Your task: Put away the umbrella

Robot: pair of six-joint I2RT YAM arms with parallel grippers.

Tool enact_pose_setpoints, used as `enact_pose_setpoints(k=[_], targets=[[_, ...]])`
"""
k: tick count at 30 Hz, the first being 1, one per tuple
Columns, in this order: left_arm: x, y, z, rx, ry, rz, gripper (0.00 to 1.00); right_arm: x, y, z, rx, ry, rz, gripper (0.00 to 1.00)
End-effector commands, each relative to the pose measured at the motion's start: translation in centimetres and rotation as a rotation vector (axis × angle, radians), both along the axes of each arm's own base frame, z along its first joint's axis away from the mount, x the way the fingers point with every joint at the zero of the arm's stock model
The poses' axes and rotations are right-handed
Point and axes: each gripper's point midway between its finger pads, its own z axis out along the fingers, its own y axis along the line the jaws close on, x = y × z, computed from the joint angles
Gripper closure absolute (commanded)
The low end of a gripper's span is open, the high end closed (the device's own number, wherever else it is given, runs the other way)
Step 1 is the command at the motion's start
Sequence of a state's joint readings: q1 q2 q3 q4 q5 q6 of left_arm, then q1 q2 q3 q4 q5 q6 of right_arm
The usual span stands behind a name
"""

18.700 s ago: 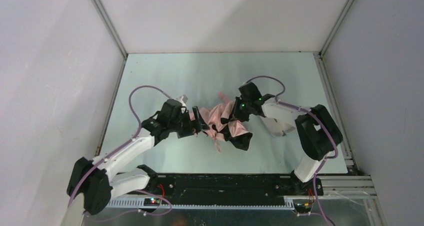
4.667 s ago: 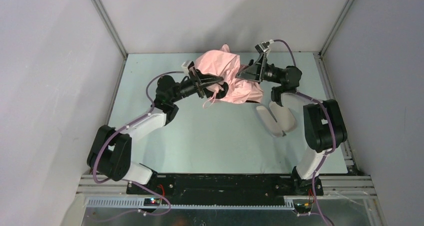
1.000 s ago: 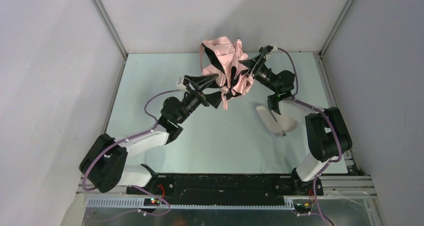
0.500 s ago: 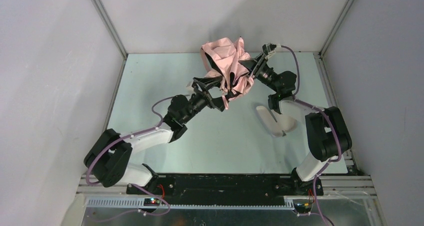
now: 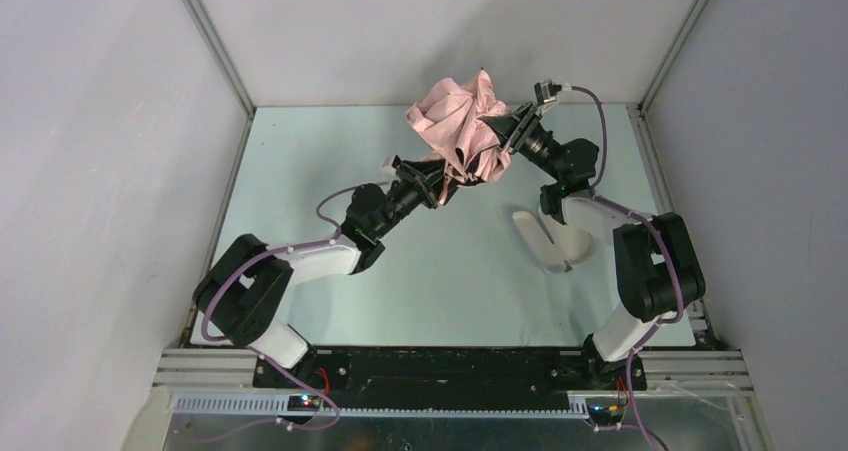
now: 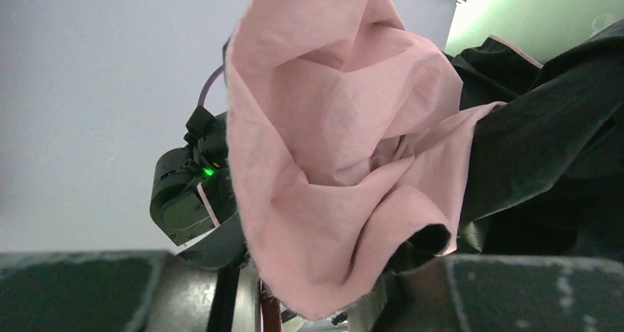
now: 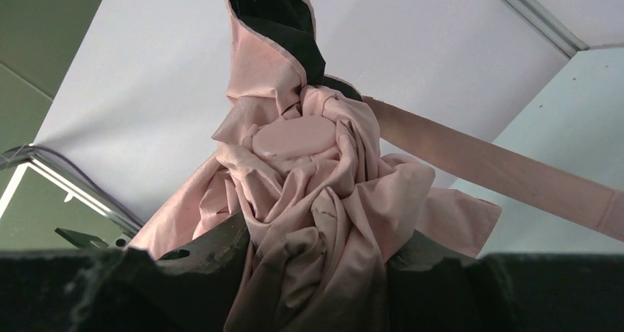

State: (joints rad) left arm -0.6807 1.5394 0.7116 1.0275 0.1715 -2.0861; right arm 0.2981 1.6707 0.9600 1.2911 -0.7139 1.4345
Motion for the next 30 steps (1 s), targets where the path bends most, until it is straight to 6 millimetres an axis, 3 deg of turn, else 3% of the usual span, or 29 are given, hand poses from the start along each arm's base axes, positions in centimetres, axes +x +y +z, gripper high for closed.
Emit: enact_pose_setpoints(k=[1,4,8,17,19,22,30], targets=[[-0.5,0.4,1.1,-0.135,0.105,-0.096,1.0,-1.9,1.7,0.7,-0.048,0.005,0.082,0.91],[-0.3,0.6,-0.3,-0.083,0.112,-0.109,1.0,-2.0,1.8,0.6,-0.044,0.038,0.097,0.68],[-0.1,0.8,-1.6,0.013,0.102,-0.139,1.0,-2.2,1.8,0.7,-0.046,0.09,0.108,0.46],[-0.1,0.0,-2.1,0.278,-0.009,-0.227,1.0,-2.9,3.3,-1.1,-0.062,0.406,0.163,0.33],[-0.3,-0.1,-2.1,0.307,-0.037,-0.237,1.0,-2.9,3.4,-1.3,-0.069,0.456,0.161,0.2],[-0.5,-0.2,-1.8,0.381,-0.097,-0.25,1.0,-3.1,3.5,-2.1,-0.083,0.554,0.167,0.18],[-0.9,0.2,-3.8,0.784,-0.268,-0.292,1.0,-3.6,3.6,-3.9,-0.104,0.767,0.149,0.15]])
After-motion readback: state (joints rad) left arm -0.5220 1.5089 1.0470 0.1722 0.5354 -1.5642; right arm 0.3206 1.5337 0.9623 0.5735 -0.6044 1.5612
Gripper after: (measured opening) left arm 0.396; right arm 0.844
